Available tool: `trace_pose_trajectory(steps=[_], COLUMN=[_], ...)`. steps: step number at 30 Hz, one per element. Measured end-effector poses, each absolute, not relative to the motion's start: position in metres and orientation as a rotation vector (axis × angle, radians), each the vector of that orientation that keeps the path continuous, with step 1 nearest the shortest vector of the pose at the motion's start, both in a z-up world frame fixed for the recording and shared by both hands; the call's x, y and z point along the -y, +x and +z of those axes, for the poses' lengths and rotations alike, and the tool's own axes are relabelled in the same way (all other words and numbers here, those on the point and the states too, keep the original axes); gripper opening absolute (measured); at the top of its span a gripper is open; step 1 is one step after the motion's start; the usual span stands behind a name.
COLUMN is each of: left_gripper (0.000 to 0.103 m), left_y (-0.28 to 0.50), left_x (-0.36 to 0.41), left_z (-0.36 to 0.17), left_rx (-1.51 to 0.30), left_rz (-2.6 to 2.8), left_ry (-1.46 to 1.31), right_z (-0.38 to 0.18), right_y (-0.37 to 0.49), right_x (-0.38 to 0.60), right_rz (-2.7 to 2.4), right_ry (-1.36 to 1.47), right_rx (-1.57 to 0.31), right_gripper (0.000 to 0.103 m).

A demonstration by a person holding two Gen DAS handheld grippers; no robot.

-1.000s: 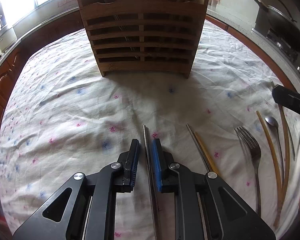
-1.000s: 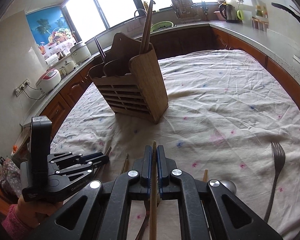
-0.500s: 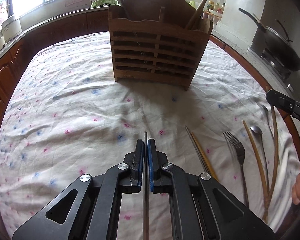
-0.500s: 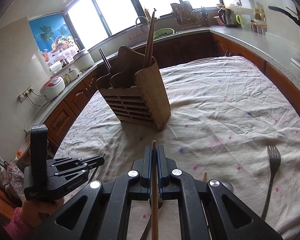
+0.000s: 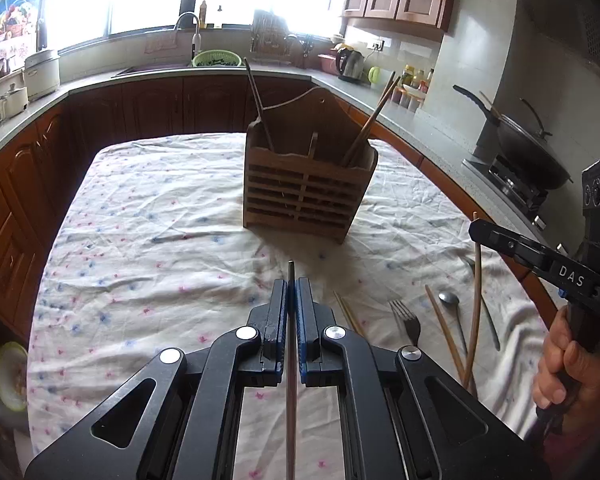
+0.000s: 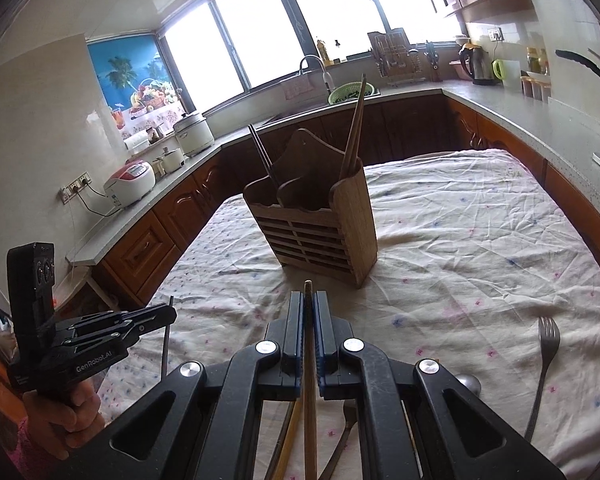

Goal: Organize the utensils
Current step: 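Lift both chopsticks and lower them into the wooden holder with both tools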

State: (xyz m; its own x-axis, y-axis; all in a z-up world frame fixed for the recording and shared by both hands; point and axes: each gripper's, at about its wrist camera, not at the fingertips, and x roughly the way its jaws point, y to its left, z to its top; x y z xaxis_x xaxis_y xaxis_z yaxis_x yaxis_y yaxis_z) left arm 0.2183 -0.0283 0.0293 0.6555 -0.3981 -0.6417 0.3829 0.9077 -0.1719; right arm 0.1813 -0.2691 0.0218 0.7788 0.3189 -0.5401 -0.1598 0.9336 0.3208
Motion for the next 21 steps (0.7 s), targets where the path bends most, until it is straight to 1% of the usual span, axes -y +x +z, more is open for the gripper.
trace_pose_trajectory(steps=[8, 21], left_gripper=[0.004, 0.004], left_y=[0.196, 0.194], left_x=[0.010, -0.005], left_z=[0.057, 0.078], left_rx=[-0.653, -0.584], left_rz=[-0.436, -0.411], left_ry=[-0.065, -0.108], right_z=[0.049, 0.071], right_y=[0.163, 0.158], right_x=[0.268, 0.266], right_rz=[0.266, 0.261], right_ry=[0.249, 0.231], right_rx=[-0.546, -0.476], right_gripper=[0.004, 0.004])
